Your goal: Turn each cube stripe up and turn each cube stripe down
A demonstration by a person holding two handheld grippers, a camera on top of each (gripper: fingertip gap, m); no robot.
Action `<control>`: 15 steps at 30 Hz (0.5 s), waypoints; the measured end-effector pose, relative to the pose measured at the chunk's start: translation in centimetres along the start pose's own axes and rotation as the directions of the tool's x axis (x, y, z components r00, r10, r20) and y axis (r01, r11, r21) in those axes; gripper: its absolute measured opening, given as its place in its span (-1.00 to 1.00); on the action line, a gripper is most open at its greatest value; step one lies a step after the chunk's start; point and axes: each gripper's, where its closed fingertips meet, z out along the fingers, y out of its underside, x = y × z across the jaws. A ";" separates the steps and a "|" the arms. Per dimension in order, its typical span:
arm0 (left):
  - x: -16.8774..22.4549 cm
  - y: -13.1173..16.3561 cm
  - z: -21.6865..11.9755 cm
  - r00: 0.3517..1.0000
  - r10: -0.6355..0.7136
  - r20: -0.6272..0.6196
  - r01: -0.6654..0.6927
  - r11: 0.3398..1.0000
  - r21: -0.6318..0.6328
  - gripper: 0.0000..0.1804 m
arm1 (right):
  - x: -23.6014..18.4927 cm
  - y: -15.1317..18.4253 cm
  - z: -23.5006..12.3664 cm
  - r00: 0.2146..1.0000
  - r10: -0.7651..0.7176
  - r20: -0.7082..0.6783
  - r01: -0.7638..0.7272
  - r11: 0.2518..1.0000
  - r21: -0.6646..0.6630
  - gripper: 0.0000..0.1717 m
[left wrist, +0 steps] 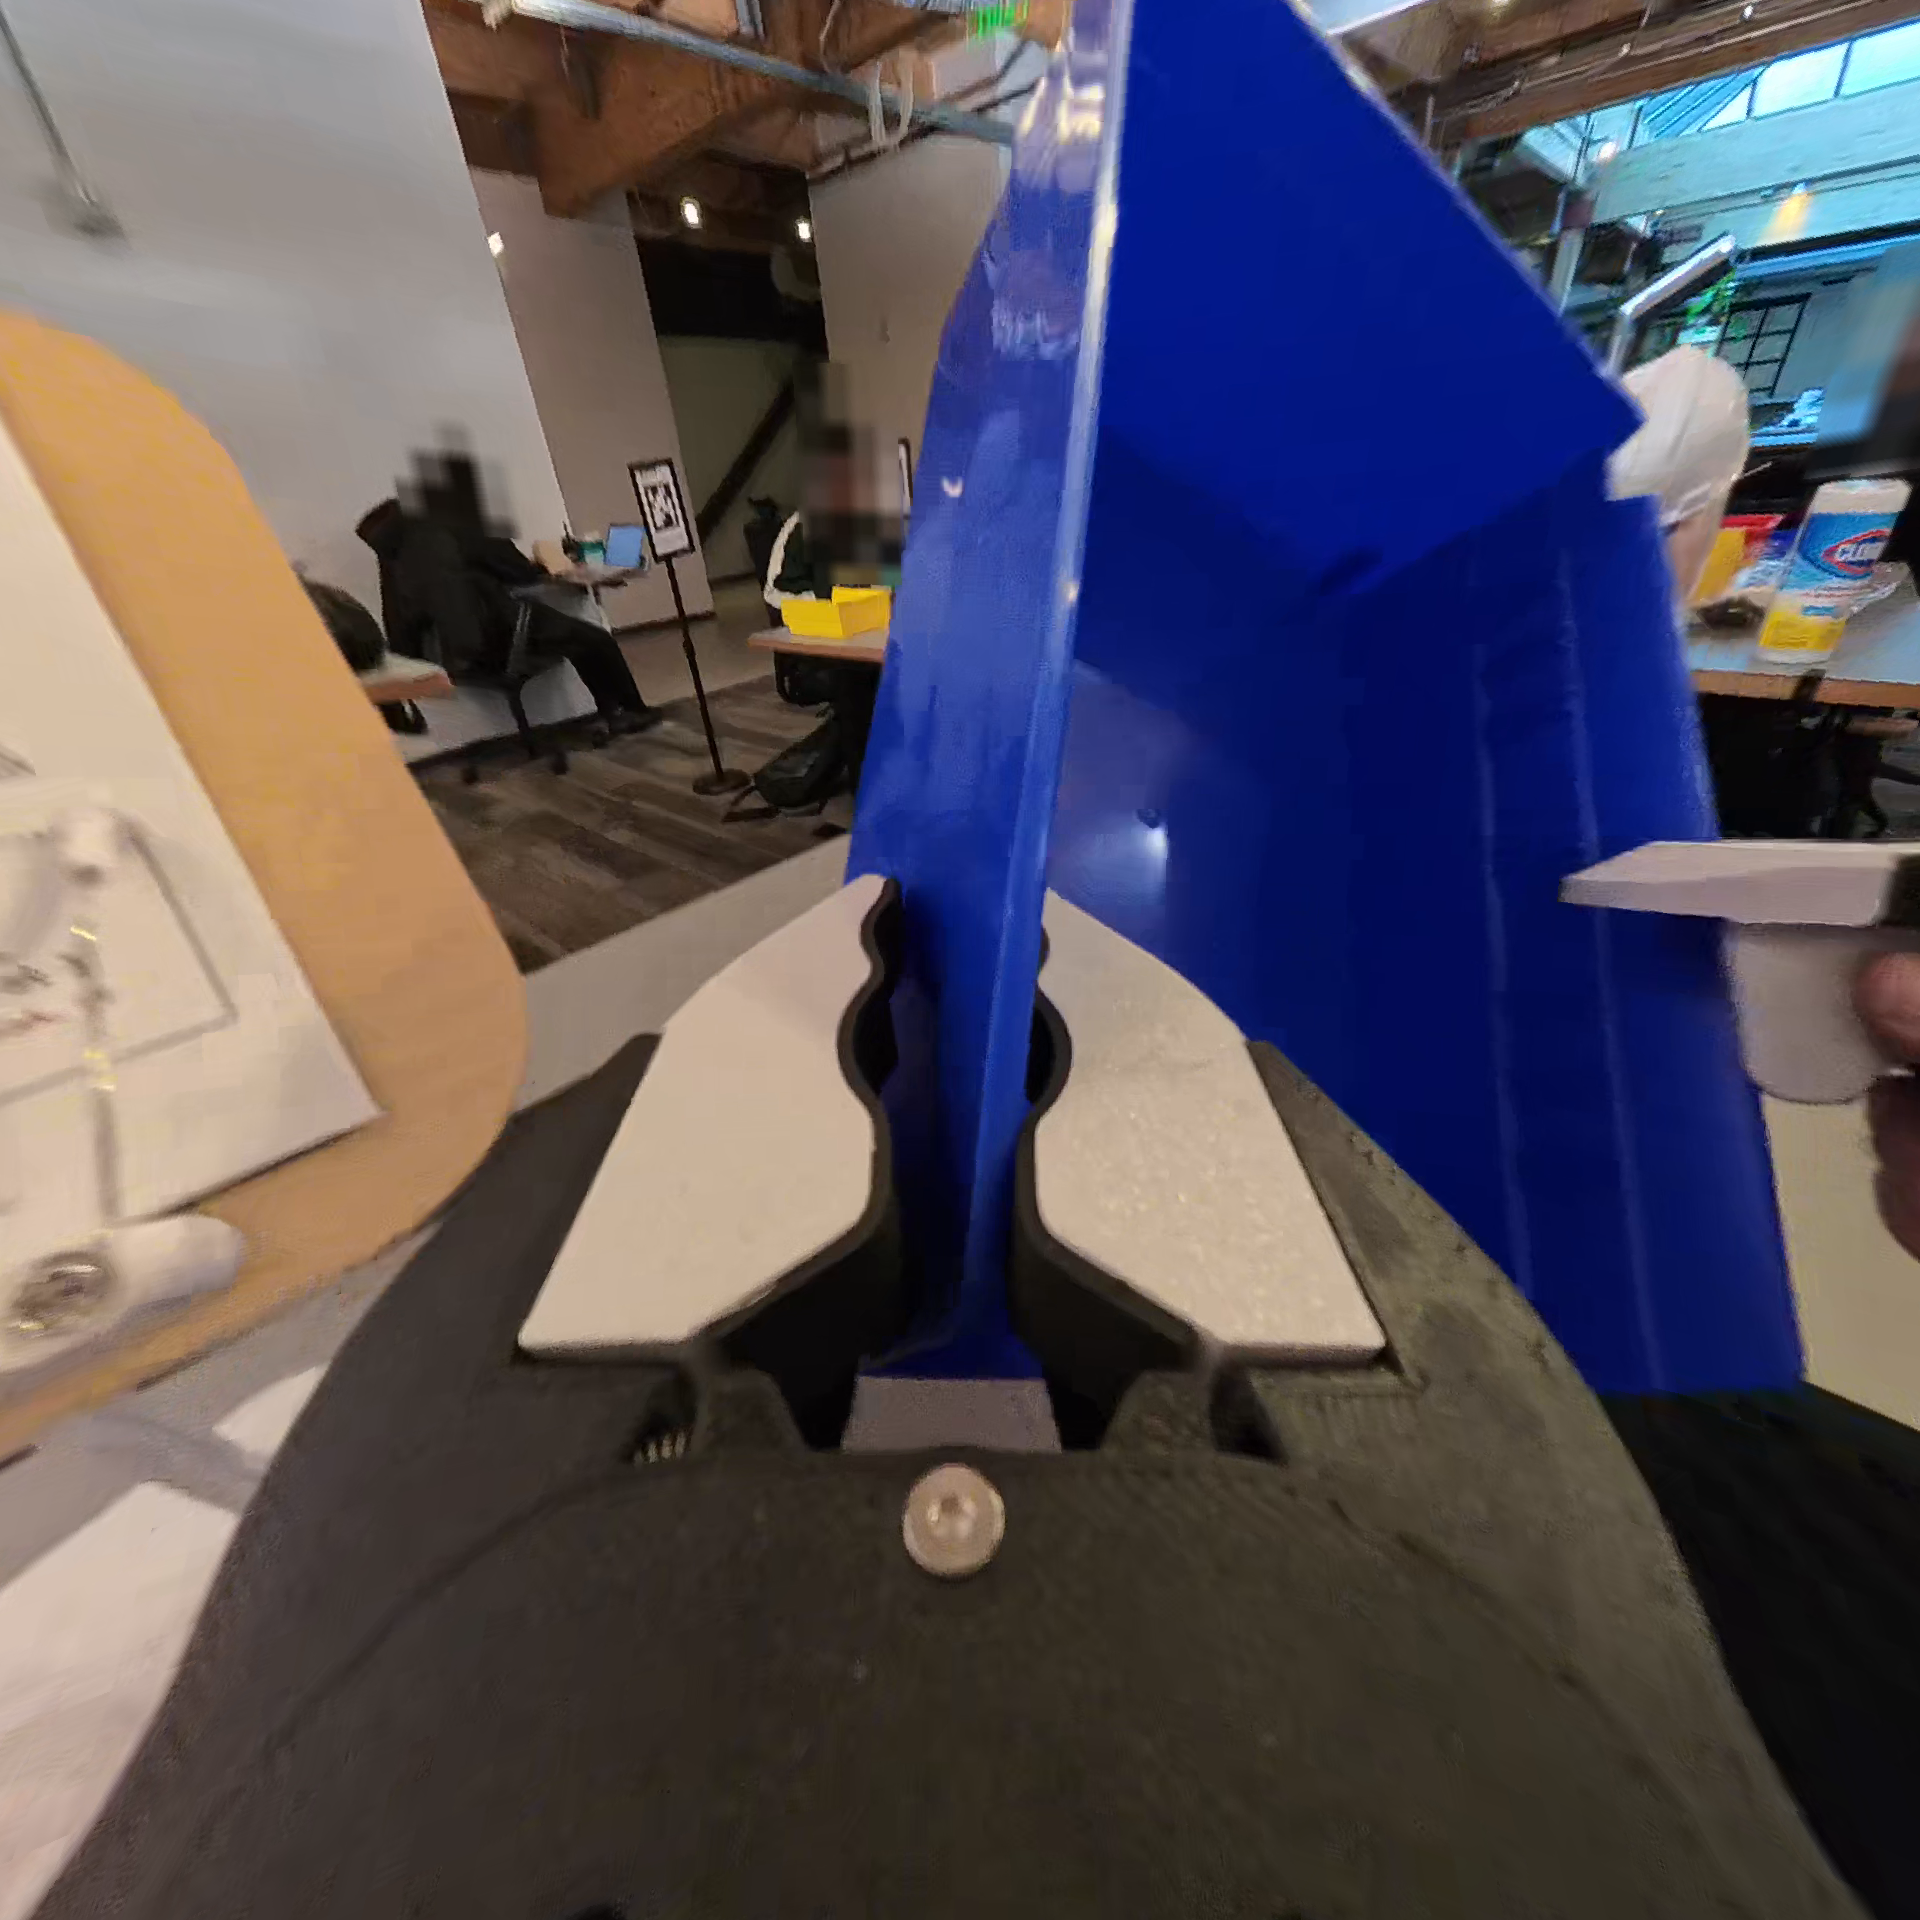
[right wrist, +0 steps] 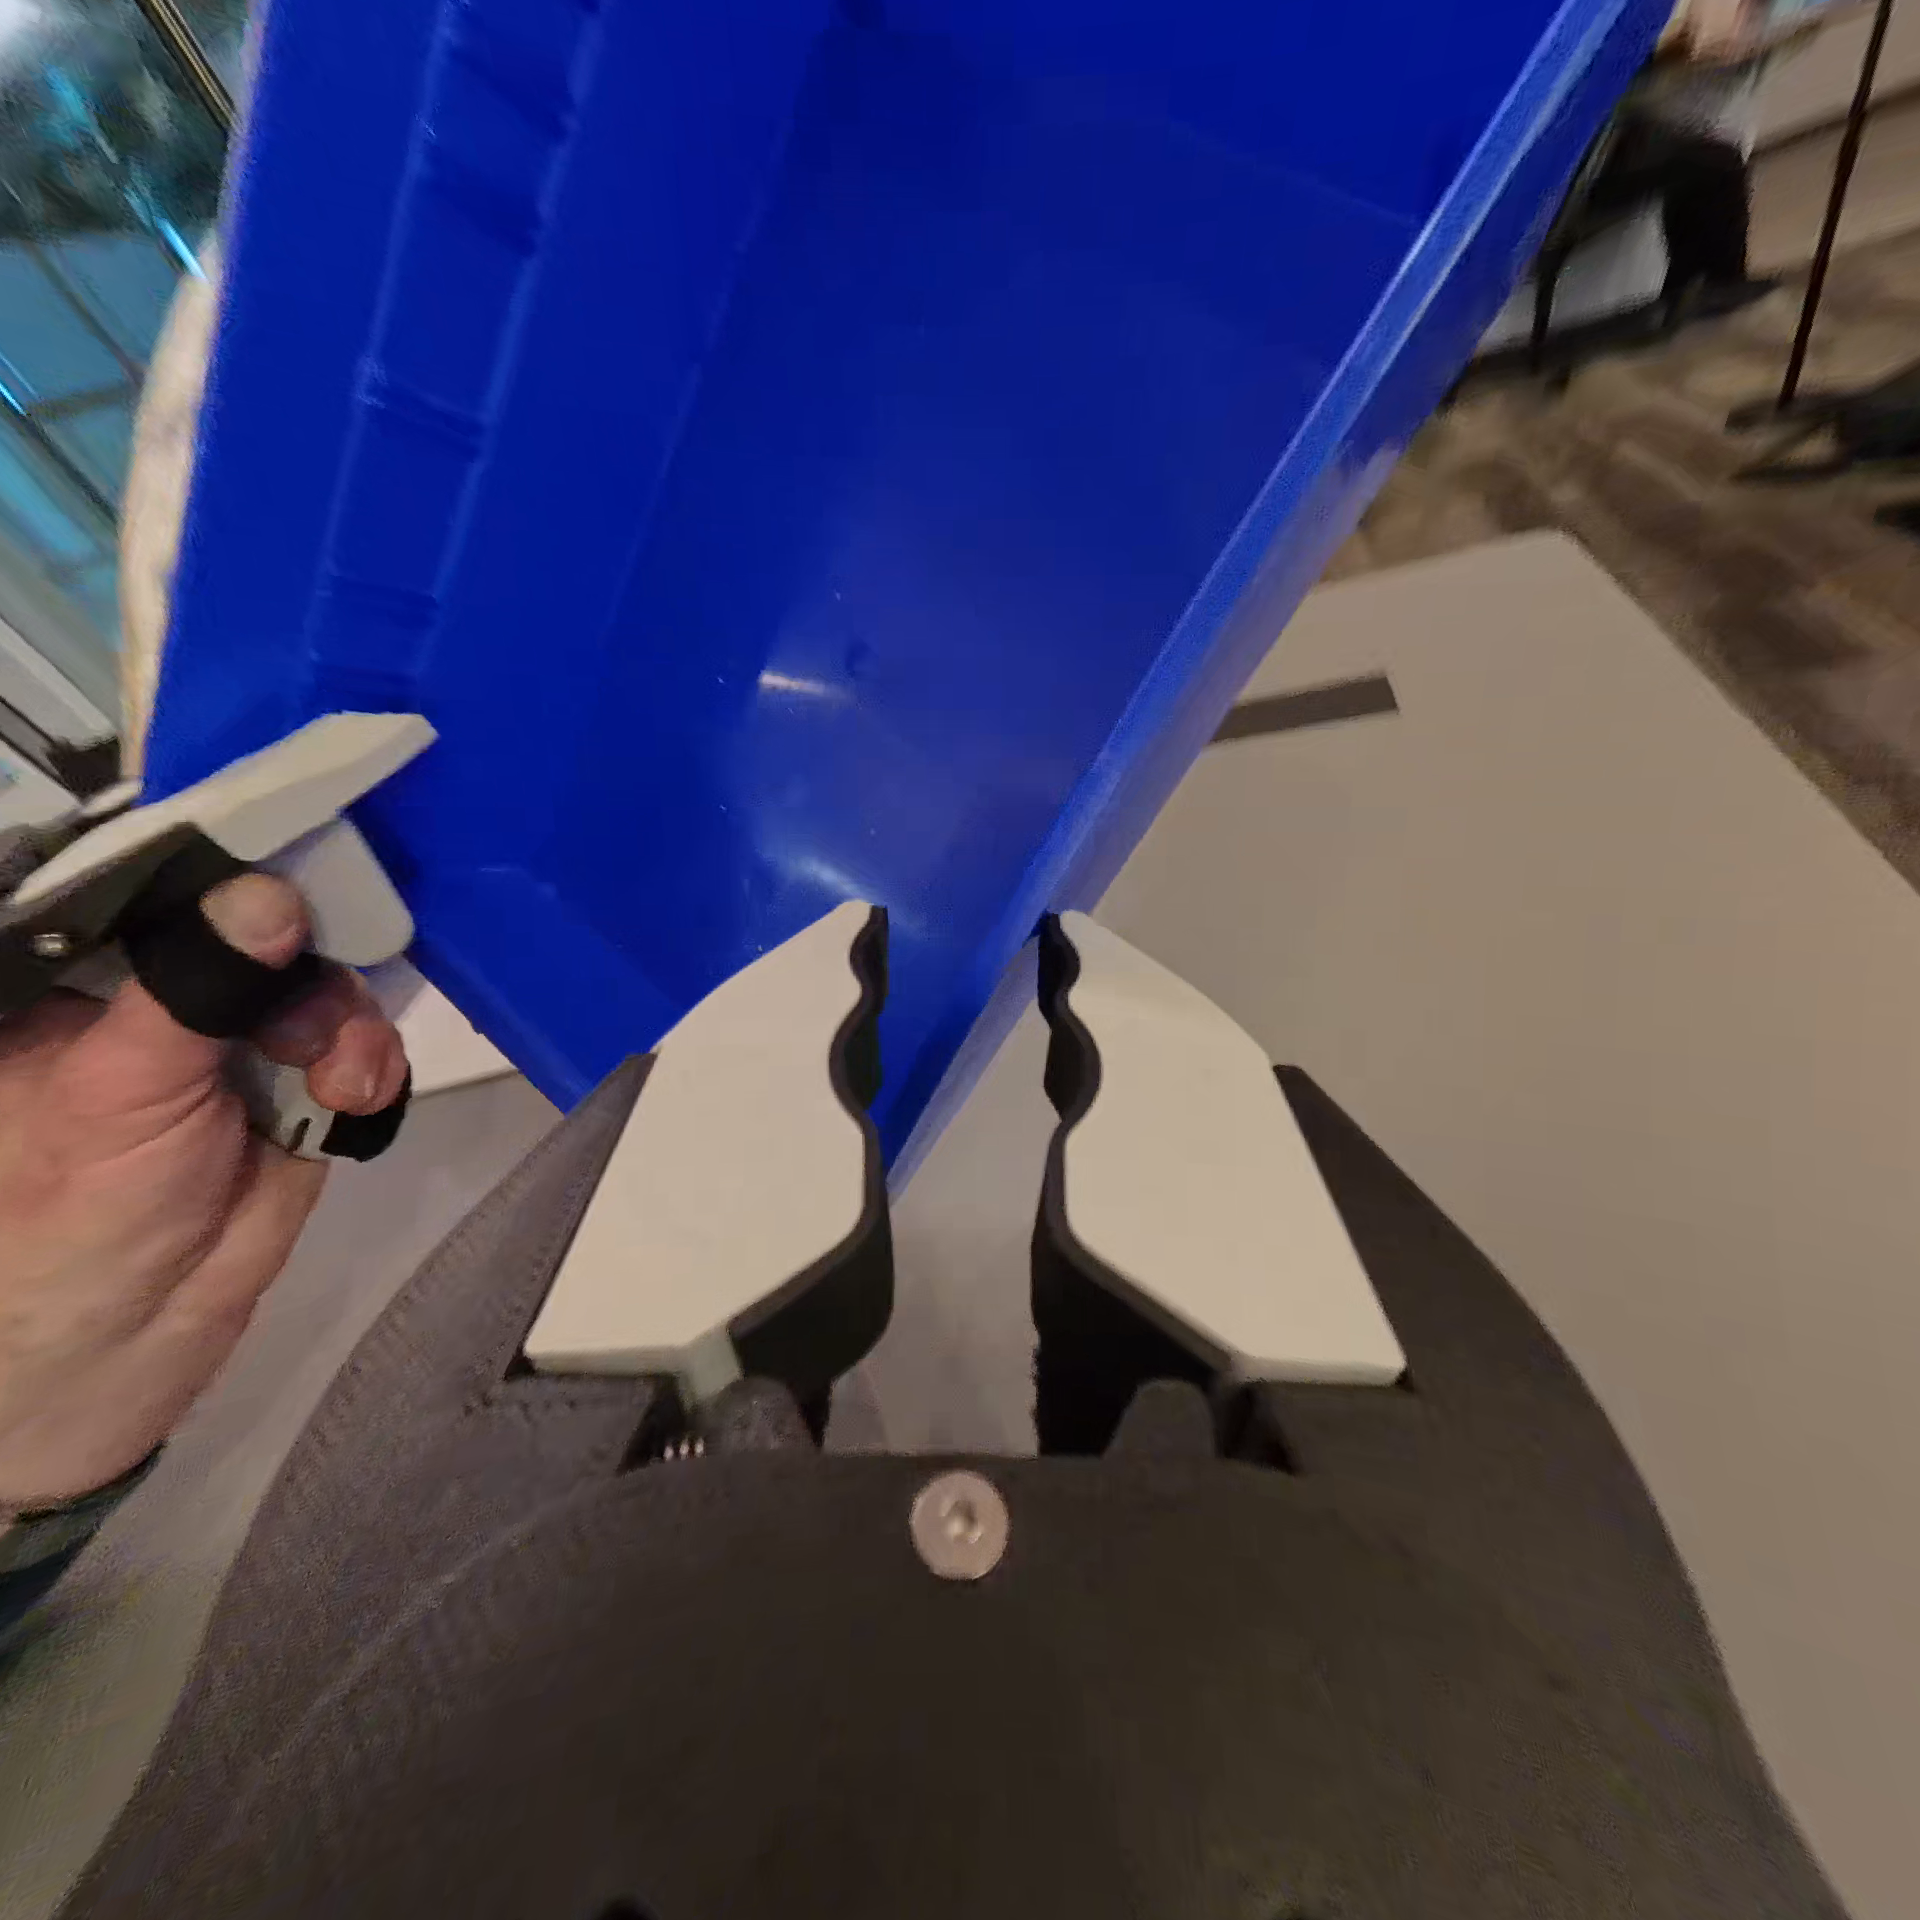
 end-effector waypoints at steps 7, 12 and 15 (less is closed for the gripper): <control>-0.3 6.1 2.6 0.960 -0.280 -0.001 0.279 0.957 -0.084 -0.51 | 5.5 1.4 6.7 1.000 -0.004 -0.023 -0.002 0.965 -0.264 -0.89; 0.7 8.2 3.3 0.874 -0.486 -0.015 0.476 0.863 -0.169 -0.43 | 7.9 0.4 10.5 0.990 -0.132 -0.045 0.098 0.886 -0.454 -0.94; 1.0 10.0 4.0 0.800 -0.599 -0.028 0.580 0.785 -0.217 -0.34 | 9.3 0.9 12.7 0.987 -0.155 -0.036 0.107 0.813 -0.572 -0.94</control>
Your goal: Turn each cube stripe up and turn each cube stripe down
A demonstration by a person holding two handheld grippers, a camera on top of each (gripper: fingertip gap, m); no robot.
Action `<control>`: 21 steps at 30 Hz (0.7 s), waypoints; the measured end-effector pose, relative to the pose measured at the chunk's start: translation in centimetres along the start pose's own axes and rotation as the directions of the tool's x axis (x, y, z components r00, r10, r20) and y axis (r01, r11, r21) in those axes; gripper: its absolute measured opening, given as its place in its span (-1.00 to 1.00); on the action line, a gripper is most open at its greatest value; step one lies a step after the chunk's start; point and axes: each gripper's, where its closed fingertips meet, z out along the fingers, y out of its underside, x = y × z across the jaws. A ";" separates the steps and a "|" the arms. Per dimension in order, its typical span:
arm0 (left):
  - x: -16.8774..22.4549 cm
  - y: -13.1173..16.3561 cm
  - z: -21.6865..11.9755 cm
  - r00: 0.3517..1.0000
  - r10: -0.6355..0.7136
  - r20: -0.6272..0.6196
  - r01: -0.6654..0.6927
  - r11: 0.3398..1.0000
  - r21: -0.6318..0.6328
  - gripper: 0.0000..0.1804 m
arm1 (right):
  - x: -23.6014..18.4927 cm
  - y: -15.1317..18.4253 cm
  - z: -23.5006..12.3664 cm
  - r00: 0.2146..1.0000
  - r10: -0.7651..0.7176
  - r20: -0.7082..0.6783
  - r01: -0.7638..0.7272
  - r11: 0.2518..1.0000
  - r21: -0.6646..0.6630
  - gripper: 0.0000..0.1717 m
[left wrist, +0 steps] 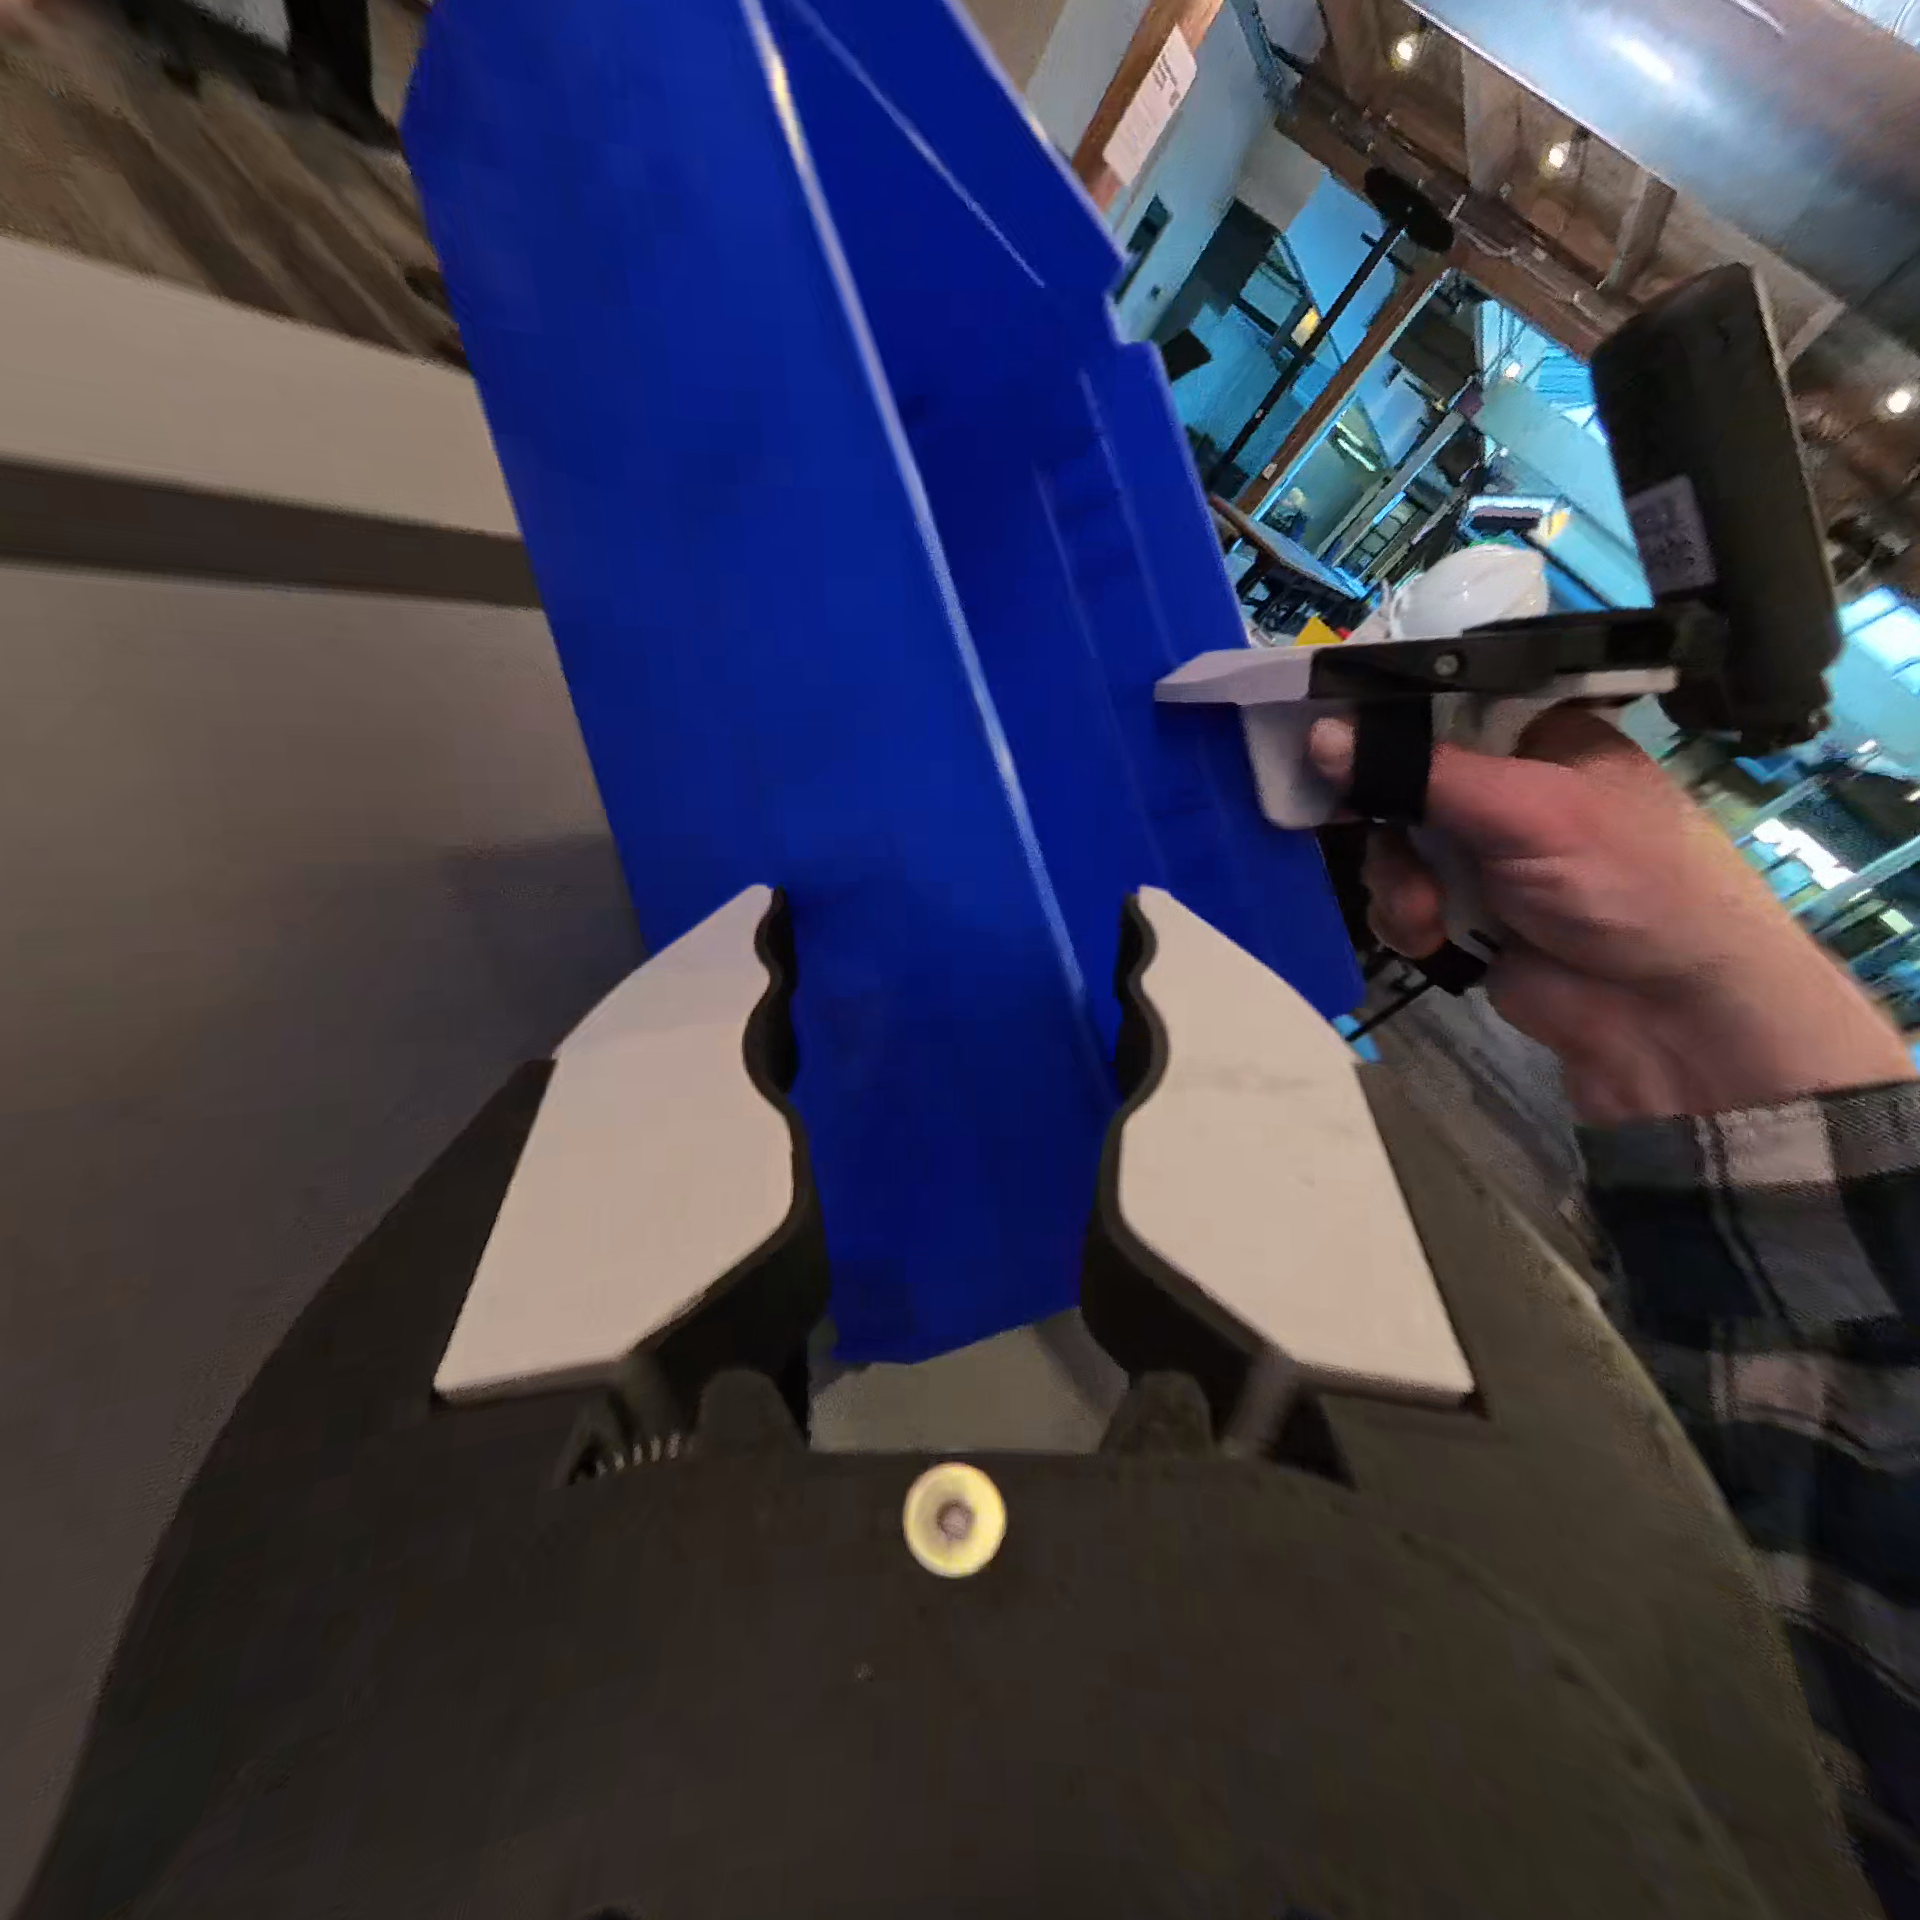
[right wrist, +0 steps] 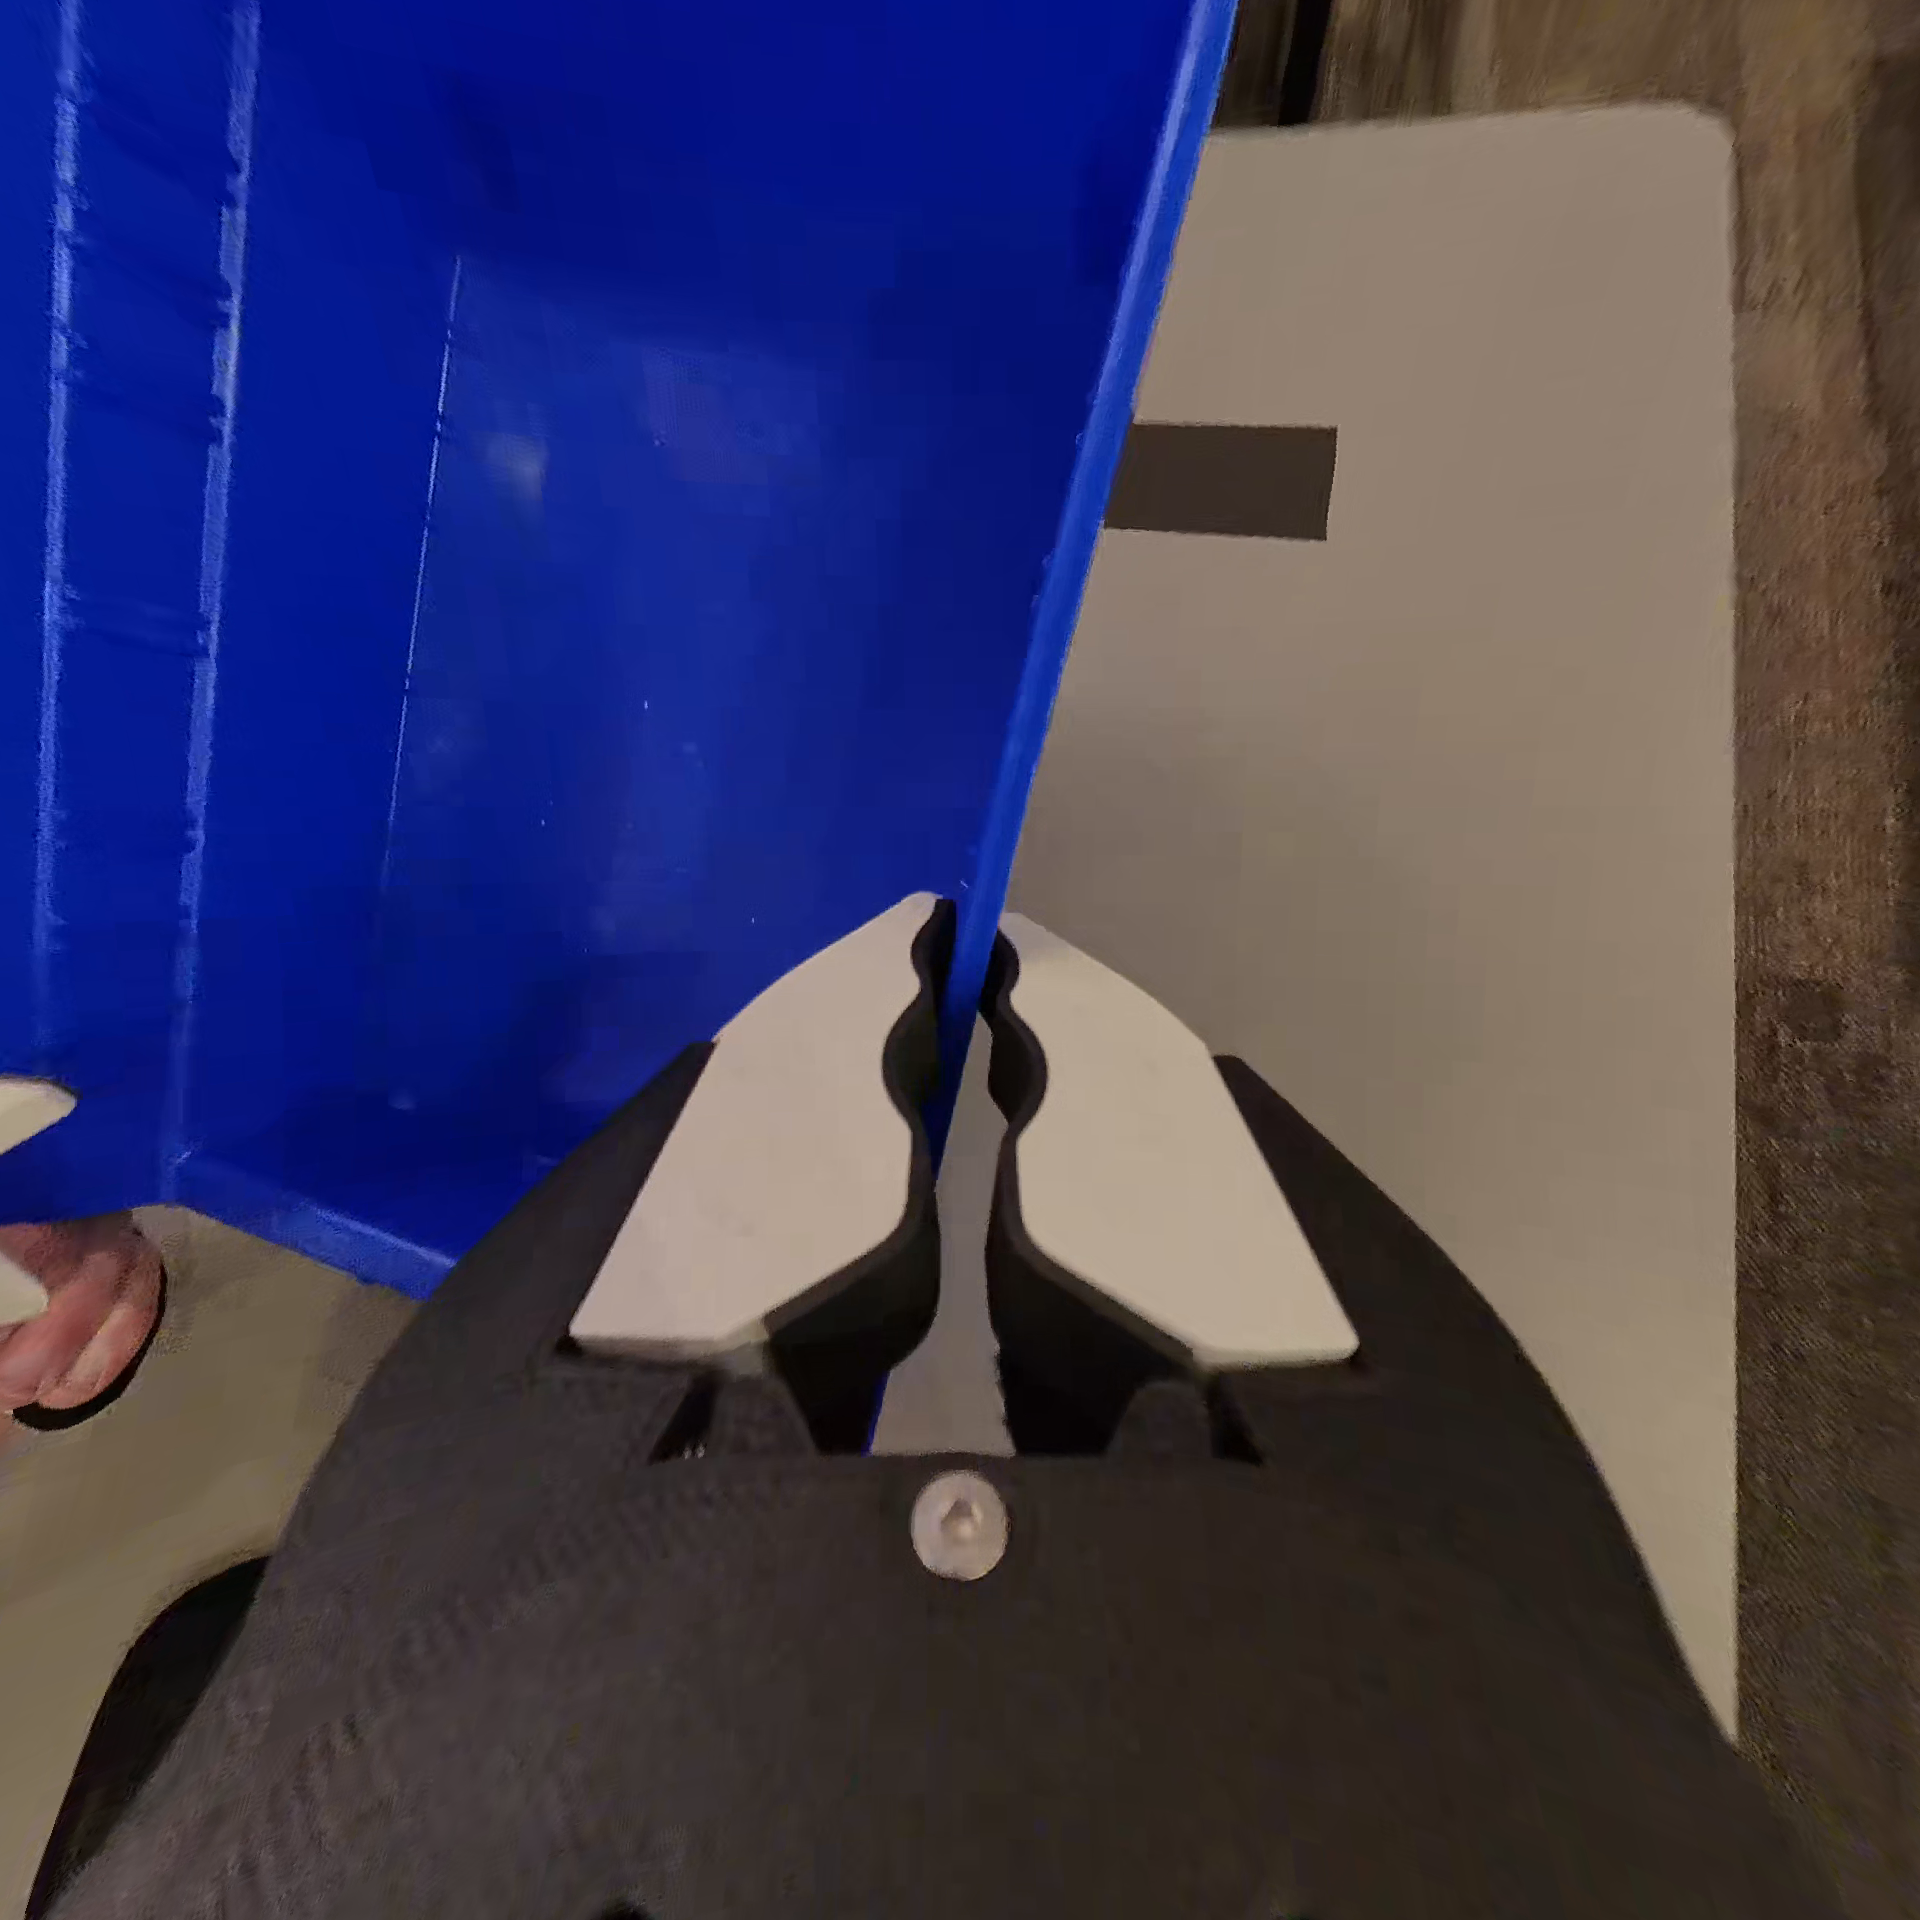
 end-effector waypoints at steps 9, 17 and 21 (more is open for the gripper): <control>-2.0 1.6 2.5 0.975 -0.220 -0.023 0.218 0.974 -0.061 -0.15 | 2.1 -0.5 6.3 0.996 -0.079 -0.040 0.065 0.959 -0.277 -0.96; -2.9 0.7 3.9 0.980 -0.190 -0.052 0.189 0.982 -0.029 -0.07 | 3.1 -2.3 8.5 0.999 -0.045 -0.021 0.037 0.957 -0.289 -0.94; -1.4 2.0 2.1 0.974 -0.201 -0.108 0.192 0.977 -0.087 -0.03 | 2.3 -3.7 6.2 0.999 0.012 0.035 -0.007 0.989 -0.146 -0.63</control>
